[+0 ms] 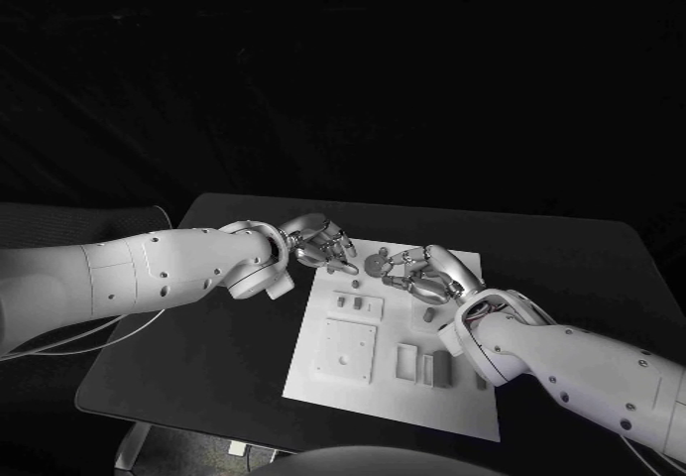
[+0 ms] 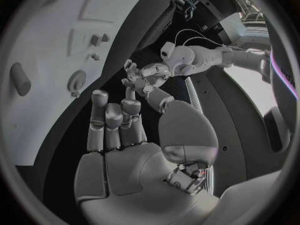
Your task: Assemble the parts on the task board
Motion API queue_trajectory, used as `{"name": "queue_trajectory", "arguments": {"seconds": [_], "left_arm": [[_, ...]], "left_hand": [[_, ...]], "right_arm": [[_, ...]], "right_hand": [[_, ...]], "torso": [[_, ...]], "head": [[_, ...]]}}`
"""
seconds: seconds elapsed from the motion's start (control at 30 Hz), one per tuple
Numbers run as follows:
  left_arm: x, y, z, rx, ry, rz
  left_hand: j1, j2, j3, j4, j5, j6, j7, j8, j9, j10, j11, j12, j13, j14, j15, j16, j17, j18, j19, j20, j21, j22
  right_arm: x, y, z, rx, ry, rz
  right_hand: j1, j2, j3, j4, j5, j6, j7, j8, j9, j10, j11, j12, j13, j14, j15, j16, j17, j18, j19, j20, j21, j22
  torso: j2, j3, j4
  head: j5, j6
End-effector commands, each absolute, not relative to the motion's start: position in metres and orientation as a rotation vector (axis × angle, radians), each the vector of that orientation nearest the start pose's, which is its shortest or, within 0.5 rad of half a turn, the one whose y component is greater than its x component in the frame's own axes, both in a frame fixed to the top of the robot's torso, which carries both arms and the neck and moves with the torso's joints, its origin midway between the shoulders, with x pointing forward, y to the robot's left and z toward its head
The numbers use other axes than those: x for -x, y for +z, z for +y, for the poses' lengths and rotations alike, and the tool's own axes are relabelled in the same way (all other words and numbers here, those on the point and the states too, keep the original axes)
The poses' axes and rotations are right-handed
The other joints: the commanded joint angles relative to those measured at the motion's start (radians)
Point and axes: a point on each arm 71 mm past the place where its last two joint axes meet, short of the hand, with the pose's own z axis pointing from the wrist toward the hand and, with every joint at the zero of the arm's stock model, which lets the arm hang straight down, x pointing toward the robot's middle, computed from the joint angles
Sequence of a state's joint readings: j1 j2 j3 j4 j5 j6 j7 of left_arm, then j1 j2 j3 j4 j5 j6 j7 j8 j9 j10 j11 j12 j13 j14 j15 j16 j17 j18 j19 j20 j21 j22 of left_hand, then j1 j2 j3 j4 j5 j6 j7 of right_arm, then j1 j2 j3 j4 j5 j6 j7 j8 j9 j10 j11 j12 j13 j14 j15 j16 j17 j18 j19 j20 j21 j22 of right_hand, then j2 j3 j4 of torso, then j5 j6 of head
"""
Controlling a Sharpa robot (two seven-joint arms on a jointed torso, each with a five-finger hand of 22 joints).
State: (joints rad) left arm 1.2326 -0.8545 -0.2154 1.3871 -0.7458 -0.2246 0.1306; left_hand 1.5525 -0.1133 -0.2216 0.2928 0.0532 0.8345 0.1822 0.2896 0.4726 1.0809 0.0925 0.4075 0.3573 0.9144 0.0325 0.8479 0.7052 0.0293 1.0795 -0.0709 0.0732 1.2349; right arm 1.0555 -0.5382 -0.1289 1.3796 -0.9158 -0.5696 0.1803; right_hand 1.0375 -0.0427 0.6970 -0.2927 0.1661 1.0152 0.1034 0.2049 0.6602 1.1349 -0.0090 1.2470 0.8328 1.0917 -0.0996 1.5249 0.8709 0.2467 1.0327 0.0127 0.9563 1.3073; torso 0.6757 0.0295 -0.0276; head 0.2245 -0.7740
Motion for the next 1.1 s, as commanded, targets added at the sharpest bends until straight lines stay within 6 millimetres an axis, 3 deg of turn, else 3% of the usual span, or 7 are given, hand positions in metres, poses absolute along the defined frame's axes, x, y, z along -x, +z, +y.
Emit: {"name": "queue_trajectory", "arguments": {"seconds": [0.03, 0.33, 1.1], "left_arm": [[-0.486, -0.238, 0.241, 0.401, -1.006, 1.867], [-0.484, -0.237, 0.232, 0.409, -1.027, 1.849], [-0.485, -0.238, 0.232, 0.43, -1.029, 1.864]], "left_hand": [[-0.012, -0.003, -0.01, 0.0, -0.005, 0.005, 0.001, 0.006, 0.002, 0.001, -0.006, 0.005, 0.002, -0.006, 0.002, 0.001, 0.001, 0.018, -0.002, 0.006, 0.0, 0.001], [-0.015, 0.003, -0.014, 0.0, -0.004, 0.008, -0.001, 0.009, 0.004, 0.003, -0.008, 0.011, 0.005, -0.006, 0.002, 0.001, 0.002, 0.019, -0.001, 0.006, 0.0, 0.001], [0.002, 0.008, -0.013, -0.002, -0.003, 0.011, -0.004, 0.015, 0.007, 0.0, -0.01, 0.018, 0.011, -0.006, 0.001, 0.002, 0.002, 0.02, -0.002, 0.006, 0.0, 0.002]], "right_arm": [[-0.454, -0.271, -0.086, -0.303, 1.171, 1.676], [-0.451, -0.27, -0.081, -0.327, 1.198, 1.692], [-0.449, -0.269, -0.075, -0.331, 1.218, 1.684]], "right_hand": [[-0.002, -0.002, -0.003, 0.002, -0.004, -0.005, 0.003, 0.001, 0.0, -0.005, 0.003, -0.004, 0.001, 0.003, -0.009, -0.006, -0.001, 0.015, 0.006, 0.0, -0.002, 0.005], [-0.003, -0.001, -0.004, 0.002, -0.004, -0.006, 0.003, 0.002, 0.0, -0.005, 0.003, -0.004, 0.001, 0.003, -0.008, -0.006, -0.001, 0.015, 0.006, 0.0, -0.002, 0.005], [-0.005, 0.002, -0.007, 0.002, -0.005, -0.007, 0.003, 0.001, 0.0, -0.007, 0.003, -0.002, 0.002, 0.003, -0.008, -0.006, -0.001, 0.015, 0.005, 0.0, -0.003, 0.005]], "torso": [[0.0, -0.0003, 0.0007], [0.001, -0.0005, 0.0008], [0.0, 0.0, 0.0005]], "head": [[-0.001, 0.002], [-0.009, 0.003], [-0.006, -0.003]]}}
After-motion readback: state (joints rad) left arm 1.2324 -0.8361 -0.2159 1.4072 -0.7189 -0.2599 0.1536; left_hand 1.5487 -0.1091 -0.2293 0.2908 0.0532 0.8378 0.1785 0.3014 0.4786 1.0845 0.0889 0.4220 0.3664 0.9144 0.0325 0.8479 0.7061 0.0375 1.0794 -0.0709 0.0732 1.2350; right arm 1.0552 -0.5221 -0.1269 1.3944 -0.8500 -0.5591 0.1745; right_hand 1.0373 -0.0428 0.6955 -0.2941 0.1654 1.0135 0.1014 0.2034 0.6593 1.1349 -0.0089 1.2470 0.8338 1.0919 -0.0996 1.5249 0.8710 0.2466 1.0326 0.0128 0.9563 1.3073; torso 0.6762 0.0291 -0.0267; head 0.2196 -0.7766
